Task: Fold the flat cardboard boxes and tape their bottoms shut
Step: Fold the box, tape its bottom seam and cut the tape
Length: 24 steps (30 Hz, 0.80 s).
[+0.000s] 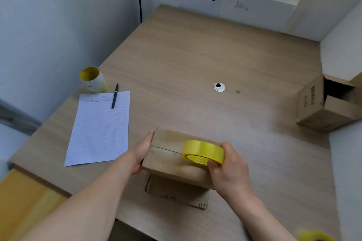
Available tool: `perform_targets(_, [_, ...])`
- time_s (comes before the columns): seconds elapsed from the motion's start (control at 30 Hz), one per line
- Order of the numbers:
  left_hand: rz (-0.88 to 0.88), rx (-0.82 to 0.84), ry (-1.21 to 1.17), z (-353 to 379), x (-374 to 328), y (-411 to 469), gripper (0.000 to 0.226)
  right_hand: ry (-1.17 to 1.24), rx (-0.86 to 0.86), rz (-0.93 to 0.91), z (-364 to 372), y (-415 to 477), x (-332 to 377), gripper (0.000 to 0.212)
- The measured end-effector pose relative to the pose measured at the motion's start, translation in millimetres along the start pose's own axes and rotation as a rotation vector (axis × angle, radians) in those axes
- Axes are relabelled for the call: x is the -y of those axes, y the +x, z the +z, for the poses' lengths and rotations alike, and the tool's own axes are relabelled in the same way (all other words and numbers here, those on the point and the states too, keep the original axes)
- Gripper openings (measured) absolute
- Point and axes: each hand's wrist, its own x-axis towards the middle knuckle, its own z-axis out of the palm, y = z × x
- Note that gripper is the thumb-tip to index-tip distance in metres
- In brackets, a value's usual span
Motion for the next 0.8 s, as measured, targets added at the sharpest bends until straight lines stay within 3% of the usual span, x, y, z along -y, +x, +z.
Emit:
perform_targets(0.07, [0.067, -0.179, 0.265, -1, -6, 0, 0.06, 0.004, 0.001, -0.007, 0, 0, -1, 0.03])
perform_targets(0.13, [0.248, -0.552, 0.522, -6, -12, -4, 0.054, 0.014, 0.002, -0.012, -1, 1, -2, 0.031])
perform_targets(0.2, [0.425, -0.667, 0.506, 2, -16, -19, 0.047, 0.022, 0.006, -0.024, -1, 2, -3, 0.032])
perform_targets(0.3, [0.433, -0.53, 0.67, 32, -7, -31, 0.049, 0.015, -0.004, -0.024, 0, 3, -5, 0.031])
perform_targets(0.37, [0.43, -0.556, 0.788, 44, 2, -33, 0.055, 0.007, 0.004, -0.038, 0, 2, -3, 0.029])
perform_targets(0.43, [0.455, -0.588, 0.815, 44, -4, -28, 0.055, 0.005, 0.007, -0.041, -2, 5, -2, 0.026])
perform_targets(0.67, [0.545, -0.403, 0.899, 38, -30, -5, 0.055, -0.042, 0.013, 0.005, -18, 3, -7, 0.027])
perform_targets(0.8, [0.546, -0.341, 1.009, 42, -35, -2, 0.052, -0.099, -0.047, -0.092, -25, -2, -19, 0.023])
